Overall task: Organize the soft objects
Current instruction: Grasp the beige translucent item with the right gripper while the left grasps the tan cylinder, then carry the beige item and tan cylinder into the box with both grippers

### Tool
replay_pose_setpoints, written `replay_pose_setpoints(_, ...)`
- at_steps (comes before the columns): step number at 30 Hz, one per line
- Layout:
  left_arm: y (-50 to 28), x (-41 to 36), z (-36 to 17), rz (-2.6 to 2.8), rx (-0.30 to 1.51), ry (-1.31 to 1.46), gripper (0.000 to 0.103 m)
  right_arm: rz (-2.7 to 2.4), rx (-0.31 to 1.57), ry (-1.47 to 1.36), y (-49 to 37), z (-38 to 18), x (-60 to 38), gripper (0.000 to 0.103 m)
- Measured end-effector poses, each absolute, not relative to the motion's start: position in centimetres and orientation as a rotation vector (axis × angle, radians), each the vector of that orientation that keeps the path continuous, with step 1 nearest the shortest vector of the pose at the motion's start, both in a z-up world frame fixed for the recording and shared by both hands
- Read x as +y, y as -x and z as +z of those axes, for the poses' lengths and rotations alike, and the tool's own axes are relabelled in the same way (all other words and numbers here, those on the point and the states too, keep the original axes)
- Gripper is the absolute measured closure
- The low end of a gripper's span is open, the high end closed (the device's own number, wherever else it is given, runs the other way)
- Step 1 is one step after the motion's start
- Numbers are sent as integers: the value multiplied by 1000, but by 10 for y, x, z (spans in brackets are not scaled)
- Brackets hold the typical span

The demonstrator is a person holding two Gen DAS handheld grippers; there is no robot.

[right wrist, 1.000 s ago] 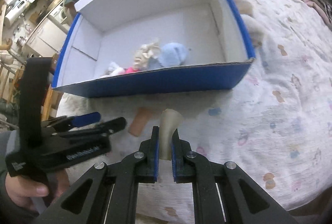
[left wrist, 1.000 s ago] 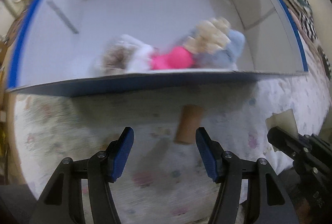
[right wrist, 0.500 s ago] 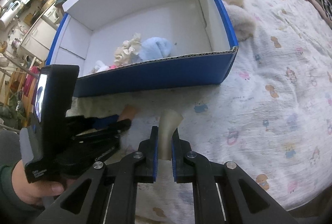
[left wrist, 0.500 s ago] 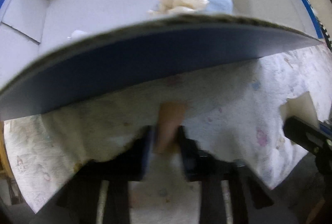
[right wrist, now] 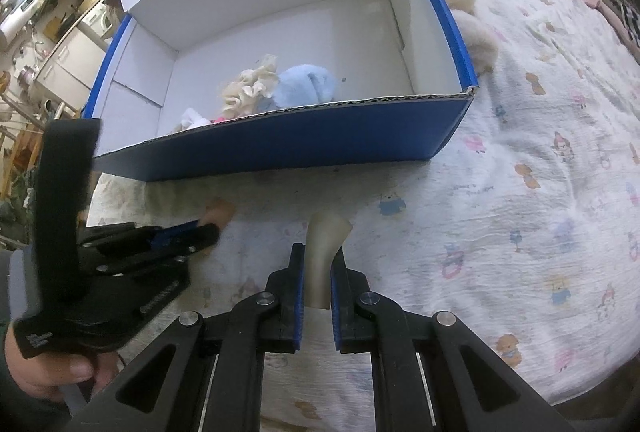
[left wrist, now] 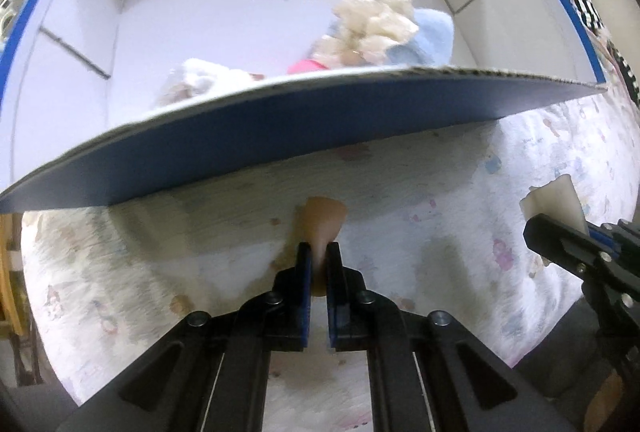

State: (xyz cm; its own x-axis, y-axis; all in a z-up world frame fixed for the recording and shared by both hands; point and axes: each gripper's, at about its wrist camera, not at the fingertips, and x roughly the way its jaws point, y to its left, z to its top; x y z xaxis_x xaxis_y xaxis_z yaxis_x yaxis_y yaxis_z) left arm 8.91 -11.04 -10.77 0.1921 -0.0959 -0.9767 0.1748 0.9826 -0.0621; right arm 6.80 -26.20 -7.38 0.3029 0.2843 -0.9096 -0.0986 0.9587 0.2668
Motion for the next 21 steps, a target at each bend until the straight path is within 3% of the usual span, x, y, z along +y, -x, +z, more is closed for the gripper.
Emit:
replay_pose_setpoints(14, -45, -16, -55, -72, 1242, -52, 97, 276, 1205, -133, -64, -67, -246, 92)
replay_pose_setpoints(21, -31, 9, 3, -31, 1080, -55, 97, 245, 1099, -120, -50, -29, -255, 92)
